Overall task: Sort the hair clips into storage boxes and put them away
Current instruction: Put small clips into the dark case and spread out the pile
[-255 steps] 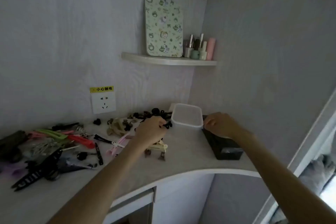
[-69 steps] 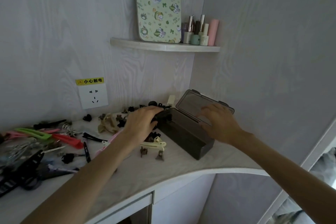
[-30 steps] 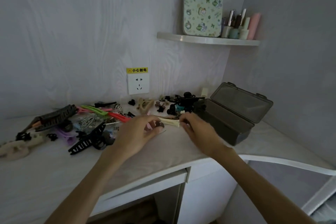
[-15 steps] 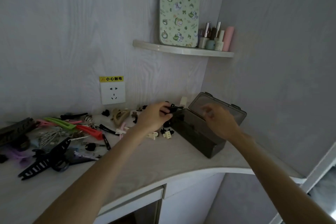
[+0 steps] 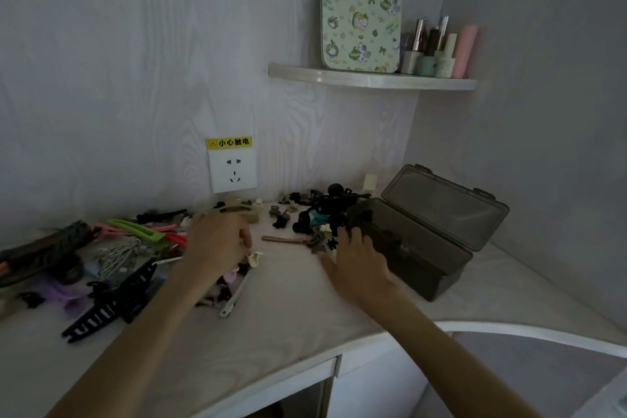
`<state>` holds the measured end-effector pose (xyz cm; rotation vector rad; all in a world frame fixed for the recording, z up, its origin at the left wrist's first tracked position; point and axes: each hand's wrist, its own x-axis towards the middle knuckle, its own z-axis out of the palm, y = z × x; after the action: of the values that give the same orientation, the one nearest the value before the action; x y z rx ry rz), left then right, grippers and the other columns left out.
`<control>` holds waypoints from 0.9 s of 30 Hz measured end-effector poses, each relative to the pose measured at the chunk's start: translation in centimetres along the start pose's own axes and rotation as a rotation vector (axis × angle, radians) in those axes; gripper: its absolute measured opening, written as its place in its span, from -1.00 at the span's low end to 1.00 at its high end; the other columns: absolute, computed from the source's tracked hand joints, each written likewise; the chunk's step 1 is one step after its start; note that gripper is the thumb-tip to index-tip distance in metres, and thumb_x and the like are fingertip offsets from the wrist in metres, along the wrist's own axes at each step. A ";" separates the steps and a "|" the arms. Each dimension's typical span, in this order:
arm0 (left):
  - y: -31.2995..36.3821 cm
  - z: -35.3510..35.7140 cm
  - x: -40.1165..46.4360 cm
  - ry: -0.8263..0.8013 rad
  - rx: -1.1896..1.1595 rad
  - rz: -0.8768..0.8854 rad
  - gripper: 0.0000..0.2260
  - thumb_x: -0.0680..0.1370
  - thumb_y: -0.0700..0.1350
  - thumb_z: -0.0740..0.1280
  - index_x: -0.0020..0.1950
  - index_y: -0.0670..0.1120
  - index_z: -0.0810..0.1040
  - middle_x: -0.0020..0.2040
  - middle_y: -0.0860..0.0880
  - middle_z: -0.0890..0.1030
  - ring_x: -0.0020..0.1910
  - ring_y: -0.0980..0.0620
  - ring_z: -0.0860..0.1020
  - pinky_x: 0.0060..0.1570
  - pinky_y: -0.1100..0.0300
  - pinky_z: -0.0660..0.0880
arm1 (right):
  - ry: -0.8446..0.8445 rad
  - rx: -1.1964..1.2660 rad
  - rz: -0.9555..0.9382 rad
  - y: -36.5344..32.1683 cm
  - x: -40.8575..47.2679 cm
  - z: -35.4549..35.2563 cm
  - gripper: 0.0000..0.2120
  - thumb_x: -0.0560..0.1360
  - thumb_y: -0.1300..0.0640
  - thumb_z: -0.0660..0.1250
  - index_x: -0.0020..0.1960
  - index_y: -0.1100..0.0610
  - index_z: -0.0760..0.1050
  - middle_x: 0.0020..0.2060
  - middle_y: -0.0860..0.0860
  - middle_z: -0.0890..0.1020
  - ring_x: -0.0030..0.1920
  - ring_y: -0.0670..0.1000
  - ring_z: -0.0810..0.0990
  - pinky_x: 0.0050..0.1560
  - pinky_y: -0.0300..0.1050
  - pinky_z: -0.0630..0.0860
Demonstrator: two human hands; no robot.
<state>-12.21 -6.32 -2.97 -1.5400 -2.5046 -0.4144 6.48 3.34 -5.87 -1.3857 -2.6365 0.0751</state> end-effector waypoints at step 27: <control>5.0 6.0 2.5 0.012 -0.170 0.214 -0.64 0.63 0.12 -0.06 0.23 0.00 0.40 0.13 -0.02 0.50 0.11 -0.03 0.45 -0.03 0.04 0.47 | 0.275 0.411 -0.279 0.9 2.3 1.7 -0.83 0.55 0.03 0.22 0.08 0.07 0.47 -0.05 -0.02 0.56 -0.09 -0.01 0.56 -0.09 -0.04 0.53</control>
<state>-8.90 -0.14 -7.16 -1.8386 -2.3147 -0.6129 5.68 5.76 -7.37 -0.8271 -2.3801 0.3437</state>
